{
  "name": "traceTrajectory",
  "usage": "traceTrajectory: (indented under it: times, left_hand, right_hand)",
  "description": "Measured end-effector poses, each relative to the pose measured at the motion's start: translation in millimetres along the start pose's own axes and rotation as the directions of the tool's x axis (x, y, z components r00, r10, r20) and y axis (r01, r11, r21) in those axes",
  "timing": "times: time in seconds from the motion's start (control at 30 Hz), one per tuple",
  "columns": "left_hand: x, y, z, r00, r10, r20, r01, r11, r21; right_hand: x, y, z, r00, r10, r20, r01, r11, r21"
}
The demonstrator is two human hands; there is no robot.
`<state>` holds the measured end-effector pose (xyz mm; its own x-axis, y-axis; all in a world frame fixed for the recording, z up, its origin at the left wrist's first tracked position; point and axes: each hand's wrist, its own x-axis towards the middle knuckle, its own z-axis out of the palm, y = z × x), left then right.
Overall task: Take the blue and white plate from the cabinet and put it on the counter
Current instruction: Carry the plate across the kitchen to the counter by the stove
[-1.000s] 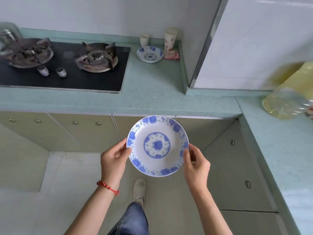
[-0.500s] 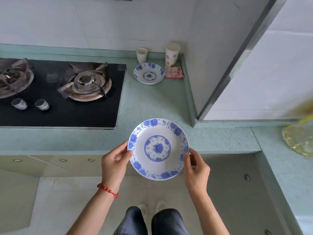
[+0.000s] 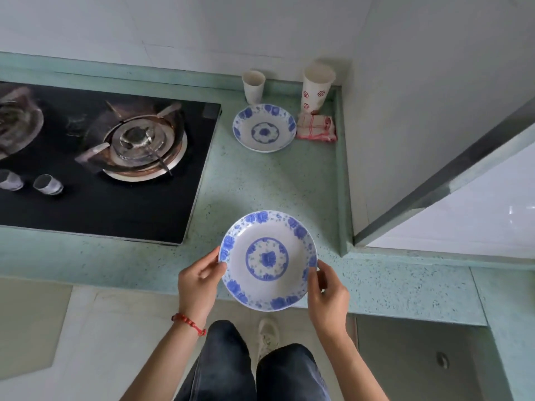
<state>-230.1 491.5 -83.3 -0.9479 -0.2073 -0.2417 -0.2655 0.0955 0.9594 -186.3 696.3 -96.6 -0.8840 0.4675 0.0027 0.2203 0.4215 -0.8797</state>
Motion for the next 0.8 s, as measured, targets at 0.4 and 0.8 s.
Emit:
traceTrajectory:
  times: [0.4,0.8]
  left_hand:
    - [54,-27,7,0.995,-0.096,0.008,0.096,0.994,0.044]
    - [96,-25,19,0.994,-0.105,0.029,0.105,0.994,-0.009]
  right_hand:
    - [35,21,44,0.997,0.071,0.000,-0.071,0.996,-0.056]
    - [73,18,64,0.999,0.019,-0.039,-0.023,0.993,-0.119]
